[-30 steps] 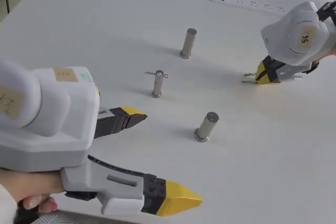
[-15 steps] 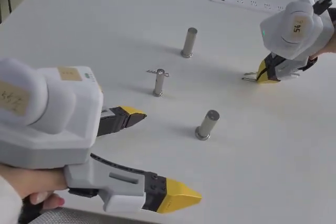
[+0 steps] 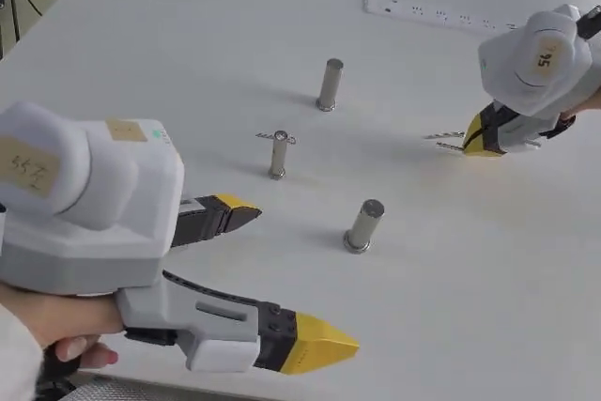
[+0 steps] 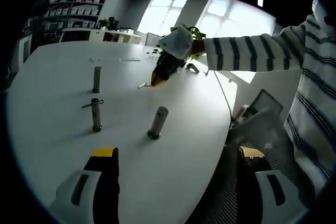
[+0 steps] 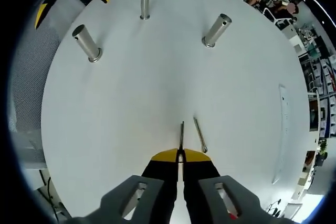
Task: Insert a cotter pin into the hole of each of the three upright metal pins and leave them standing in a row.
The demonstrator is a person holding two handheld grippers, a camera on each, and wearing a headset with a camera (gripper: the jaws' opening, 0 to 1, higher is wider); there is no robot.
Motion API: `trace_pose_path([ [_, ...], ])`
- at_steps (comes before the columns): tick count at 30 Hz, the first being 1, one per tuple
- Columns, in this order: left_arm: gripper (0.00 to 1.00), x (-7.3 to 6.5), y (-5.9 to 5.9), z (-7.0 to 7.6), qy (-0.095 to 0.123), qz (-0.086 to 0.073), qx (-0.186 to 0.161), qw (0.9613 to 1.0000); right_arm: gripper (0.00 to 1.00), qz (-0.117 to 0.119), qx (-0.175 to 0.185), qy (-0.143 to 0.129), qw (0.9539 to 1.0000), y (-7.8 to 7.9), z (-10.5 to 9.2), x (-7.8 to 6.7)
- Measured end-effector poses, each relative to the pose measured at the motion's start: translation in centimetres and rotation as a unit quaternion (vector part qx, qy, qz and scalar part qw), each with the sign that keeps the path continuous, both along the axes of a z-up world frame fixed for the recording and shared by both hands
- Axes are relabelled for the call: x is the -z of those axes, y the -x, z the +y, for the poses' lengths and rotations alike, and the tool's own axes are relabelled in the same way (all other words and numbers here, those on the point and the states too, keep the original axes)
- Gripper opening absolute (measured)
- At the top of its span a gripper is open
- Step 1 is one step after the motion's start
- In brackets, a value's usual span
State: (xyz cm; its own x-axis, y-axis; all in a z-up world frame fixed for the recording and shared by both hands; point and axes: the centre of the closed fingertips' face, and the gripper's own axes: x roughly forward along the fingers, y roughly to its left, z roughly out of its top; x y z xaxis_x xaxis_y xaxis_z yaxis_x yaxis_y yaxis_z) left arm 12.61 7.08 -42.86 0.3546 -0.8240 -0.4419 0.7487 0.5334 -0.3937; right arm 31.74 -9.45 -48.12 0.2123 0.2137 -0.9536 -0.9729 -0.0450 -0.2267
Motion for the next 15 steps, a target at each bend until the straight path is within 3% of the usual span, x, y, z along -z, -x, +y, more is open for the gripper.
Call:
trace_pose_path([
  [4,0.91,-0.4,-0.2,-0.5,0.001,-0.001,0.007,1.0000,0.00,-0.017,0.007,-0.013,0.9998,0.4,-0.3,-1.0],
  [7,0.90,-0.6,-0.5,-0.8,-0.001,-0.003,0.010,0.9999,0.00,-0.038,0.017,-0.042,0.9983,0.6,0.0,-2.2],
  [15,0.87,-1.2,-1.8,-1.7,0.002,-0.009,0.021,0.9997,0.00,-0.096,0.022,-0.091,0.9909,1.9,0.4,-5.6],
])
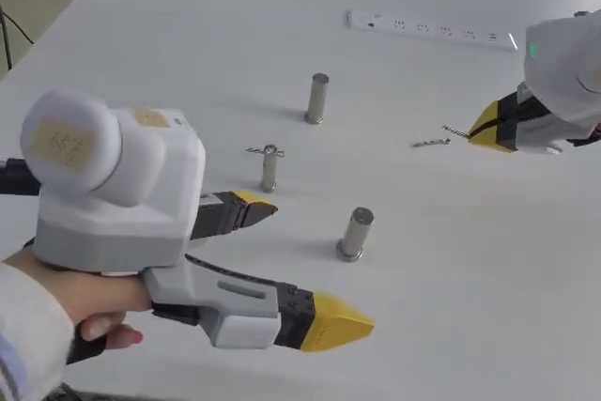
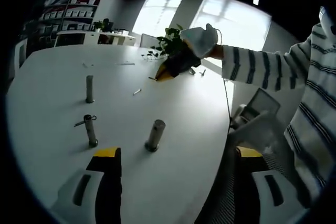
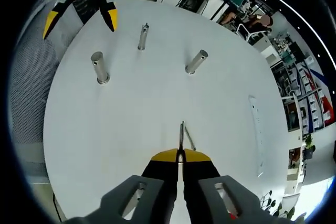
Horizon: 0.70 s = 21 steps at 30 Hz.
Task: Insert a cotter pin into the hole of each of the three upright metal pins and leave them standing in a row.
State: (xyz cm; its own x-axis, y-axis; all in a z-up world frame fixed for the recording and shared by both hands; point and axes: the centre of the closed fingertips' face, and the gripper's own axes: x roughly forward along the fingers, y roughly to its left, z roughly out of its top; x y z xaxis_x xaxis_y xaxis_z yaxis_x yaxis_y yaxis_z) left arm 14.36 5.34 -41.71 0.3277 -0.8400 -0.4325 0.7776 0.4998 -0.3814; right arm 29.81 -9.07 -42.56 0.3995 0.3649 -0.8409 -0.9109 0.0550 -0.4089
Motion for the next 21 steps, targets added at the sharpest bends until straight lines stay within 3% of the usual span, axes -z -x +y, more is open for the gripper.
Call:
trace_pose_path([
  [12,0.76,-1.5,-2.1,-2.0,0.030,0.003,0.001,0.9996,0.00,-0.077,0.000,-0.035,0.9965,2.7,0.9,-2.9],
  [21,0.67,-2.3,-3.4,-3.2,0.059,0.010,-0.009,0.9982,0.00,-0.113,-0.010,-0.056,0.9919,5.3,2.5,-4.3],
])
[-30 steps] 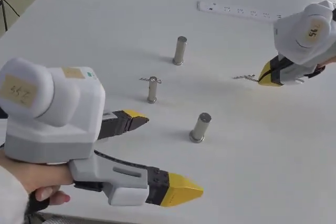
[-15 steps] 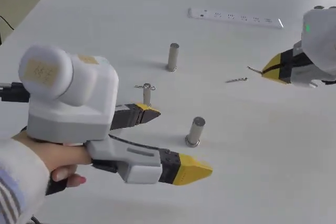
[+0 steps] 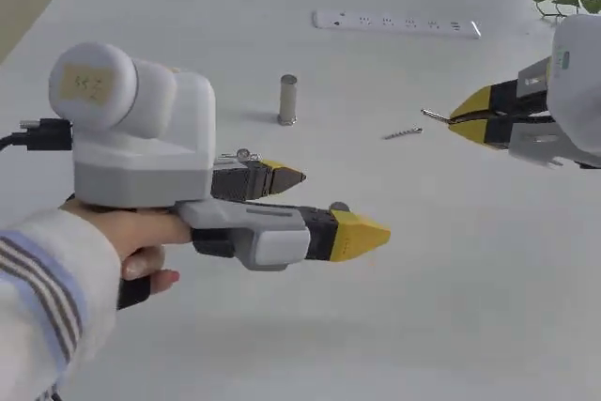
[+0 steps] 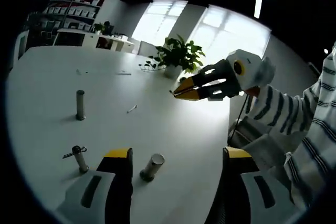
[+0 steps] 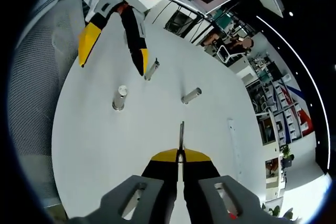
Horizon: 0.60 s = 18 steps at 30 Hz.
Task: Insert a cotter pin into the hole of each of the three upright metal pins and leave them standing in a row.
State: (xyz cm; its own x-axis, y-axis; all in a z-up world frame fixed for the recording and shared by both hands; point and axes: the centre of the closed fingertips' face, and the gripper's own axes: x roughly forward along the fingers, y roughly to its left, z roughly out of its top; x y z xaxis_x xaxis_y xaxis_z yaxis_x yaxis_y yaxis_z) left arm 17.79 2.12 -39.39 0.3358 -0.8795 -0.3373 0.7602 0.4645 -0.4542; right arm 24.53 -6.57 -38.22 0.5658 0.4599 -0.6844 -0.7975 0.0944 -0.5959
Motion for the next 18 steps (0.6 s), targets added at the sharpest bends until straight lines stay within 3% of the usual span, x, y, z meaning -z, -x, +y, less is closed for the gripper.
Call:
trace_pose_path([
  [9,0.55,-0.9,-0.6,-1.5,0.033,0.012,-0.005,0.9994,0.00,-0.020,-0.006,-0.022,0.9995,3.0,2.0,-0.5],
  [18,0.46,-1.0,-1.0,-2.3,0.036,0.023,-0.006,0.9991,0.00,-0.027,-0.004,-0.037,0.9990,4.8,3.0,-0.2],
])
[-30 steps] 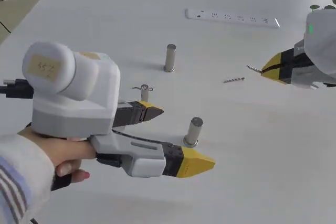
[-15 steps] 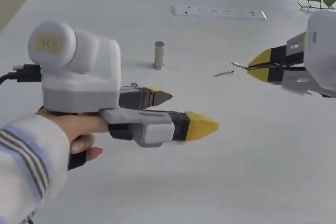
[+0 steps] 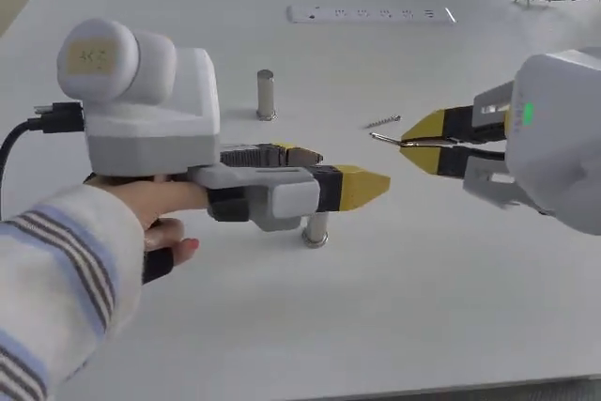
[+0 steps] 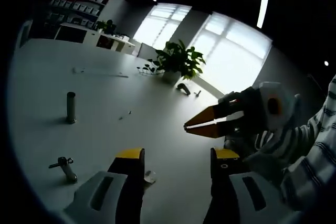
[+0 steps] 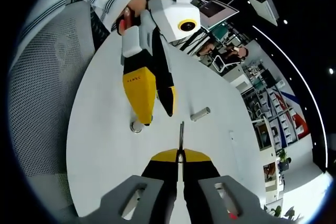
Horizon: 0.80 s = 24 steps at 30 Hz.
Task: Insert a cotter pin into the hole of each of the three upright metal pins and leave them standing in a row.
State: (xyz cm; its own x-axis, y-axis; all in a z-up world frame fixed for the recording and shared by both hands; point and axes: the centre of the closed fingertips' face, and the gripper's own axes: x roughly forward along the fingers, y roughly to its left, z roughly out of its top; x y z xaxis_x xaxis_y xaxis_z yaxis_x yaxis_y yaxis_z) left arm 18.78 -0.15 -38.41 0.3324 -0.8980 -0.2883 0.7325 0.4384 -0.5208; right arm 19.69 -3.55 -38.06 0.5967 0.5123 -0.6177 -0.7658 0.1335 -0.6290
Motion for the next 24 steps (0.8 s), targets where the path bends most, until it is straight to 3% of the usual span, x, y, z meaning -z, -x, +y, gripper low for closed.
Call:
trace_pose_path([
  [12,0.21,-1.0,0.3,-1.2,0.023,0.010,0.021,0.9995,0.00,-0.001,-0.001,-0.009,1.0000,1.2,1.0,0.1],
  [16,0.22,-0.8,0.1,-1.2,0.015,0.011,0.019,0.9996,0.00,0.000,-0.001,-0.008,1.0000,1.4,1.2,0.2],
  [24,0.09,-1.0,0.0,-1.2,0.023,0.014,0.020,0.9994,0.00,-0.001,0.001,-0.010,1.0000,1.6,1.4,0.1],
])
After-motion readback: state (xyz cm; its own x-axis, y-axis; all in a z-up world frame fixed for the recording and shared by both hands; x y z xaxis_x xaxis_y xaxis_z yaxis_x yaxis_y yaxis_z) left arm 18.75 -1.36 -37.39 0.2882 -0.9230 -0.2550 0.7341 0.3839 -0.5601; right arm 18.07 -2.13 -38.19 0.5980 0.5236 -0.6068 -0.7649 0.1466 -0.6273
